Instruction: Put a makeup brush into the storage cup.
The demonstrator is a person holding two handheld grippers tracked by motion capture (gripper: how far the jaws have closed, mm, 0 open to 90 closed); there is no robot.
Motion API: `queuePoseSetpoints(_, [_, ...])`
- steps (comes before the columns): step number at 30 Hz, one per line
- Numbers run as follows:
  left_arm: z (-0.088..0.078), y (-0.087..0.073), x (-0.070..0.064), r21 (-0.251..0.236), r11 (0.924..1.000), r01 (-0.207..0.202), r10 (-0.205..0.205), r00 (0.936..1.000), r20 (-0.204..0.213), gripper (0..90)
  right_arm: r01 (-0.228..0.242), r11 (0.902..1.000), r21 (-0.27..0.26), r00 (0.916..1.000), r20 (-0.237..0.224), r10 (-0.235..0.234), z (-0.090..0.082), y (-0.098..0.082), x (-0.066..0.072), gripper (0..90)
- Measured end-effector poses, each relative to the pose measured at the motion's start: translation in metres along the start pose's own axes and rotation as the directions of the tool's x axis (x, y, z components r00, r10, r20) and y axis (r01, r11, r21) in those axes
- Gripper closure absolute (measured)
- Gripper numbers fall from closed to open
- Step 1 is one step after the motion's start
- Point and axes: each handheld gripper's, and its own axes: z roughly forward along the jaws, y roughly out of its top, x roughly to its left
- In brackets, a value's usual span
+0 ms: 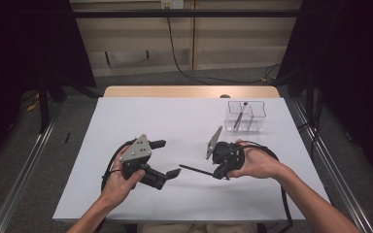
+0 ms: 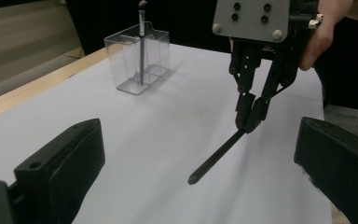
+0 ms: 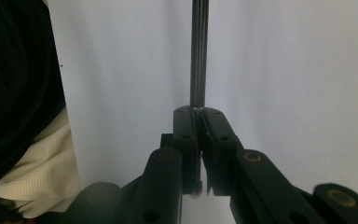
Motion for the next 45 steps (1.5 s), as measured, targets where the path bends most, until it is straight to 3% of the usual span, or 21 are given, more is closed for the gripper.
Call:
queuePoseSetpoints(4, [0.006,0.003,0.0,0.018,0.9998,-0.006,0.005,0.9996,0.028,1.9,0.004,1.0,0.003,1.0,-0.003,-0.004,0.0,0.0,0.0,84.5])
queuePoseSetpoints(6, [0.008,0.005,0.0,0.05,0.9987,-0.006,0.003,0.9981,0.062,2.5,0.007,1.0,0.001,1.0,0.002,-0.007,0.0,0.0,0.0,84.6])
queuePoseSetpoints(18, [0.02,0.016,0.001,0.117,0.9921,-0.044,0.032,0.9945,0.099,2.0,0.015,0.9999,0.004,0.9999,-0.001,-0.015,-0.001,0.001,0.0,84.5])
queuePoseSetpoints(23, [0.027,0.016,0.0,0.195,0.978,-0.073,0.047,0.9899,0.134,2.0,0.02,0.9997,0.013,0.9998,-0.006,-0.02,0.0,0.001,0.001,84.5])
queuePoseSetpoints(31, [0.036,0.017,0.0,0.318,0.9423,-0.106,0.042,0.9787,0.201,2.5,0.039,0.9987,0.032,0.9991,-0.015,-0.039,0.002,0.002,0.0,84.5])
queuePoseSetpoints(38, [0.042,0.017,0.001,0.381,0.9136,-0.141,0.053,0.971,0.233,3.0,0.056,0.9974,0.045,0.9983,-0.016,-0.056,0.004,0.004,0.0,84.5])
queuePoseSetpoints(39, [0.043,0.017,0.001,0.382,0.9135,-0.139,0.049,0.9704,0.237,3.1,0.058,0.997,0.051,0.9982,-0.02,-0.057,0.003,0.005,0.0,84.5])
queuePoseSetpoints(41, [0.044,0.017,0.002,0.403,0.904,-0.144,0.048,0.9699,0.238,3.4,0.056,0.9969,0.055,0.9983,-0.019,-0.055,0.003,0.006,0.001,84.5])
queuePoseSetpoints(45, [0.047,0.014,0.002,0.437,0.8838,-0.167,0.048,0.9618,0.27,3.7,0.069,0.996,0.058,0.9974,-0.025,-0.067,0.004,0.007,0.001,84.5])
